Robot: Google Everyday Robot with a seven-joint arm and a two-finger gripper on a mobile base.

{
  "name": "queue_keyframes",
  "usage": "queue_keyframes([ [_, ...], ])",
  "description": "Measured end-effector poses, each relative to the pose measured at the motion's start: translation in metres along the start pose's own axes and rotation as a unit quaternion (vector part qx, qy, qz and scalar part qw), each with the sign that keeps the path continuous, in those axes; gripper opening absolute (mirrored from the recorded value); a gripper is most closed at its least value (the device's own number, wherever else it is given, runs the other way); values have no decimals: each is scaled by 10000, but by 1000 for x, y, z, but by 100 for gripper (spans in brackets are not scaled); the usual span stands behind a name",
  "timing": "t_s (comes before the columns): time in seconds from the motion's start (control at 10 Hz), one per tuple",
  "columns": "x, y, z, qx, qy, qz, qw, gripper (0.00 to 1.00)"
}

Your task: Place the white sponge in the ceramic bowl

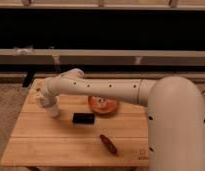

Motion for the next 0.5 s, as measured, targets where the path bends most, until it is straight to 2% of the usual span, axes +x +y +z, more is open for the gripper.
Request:
queue_keyframes([
  [0.3,16,1,-9,67,146,93,9998,80],
  [0.5,17,1,-13,127,165,121,9997,80],
])
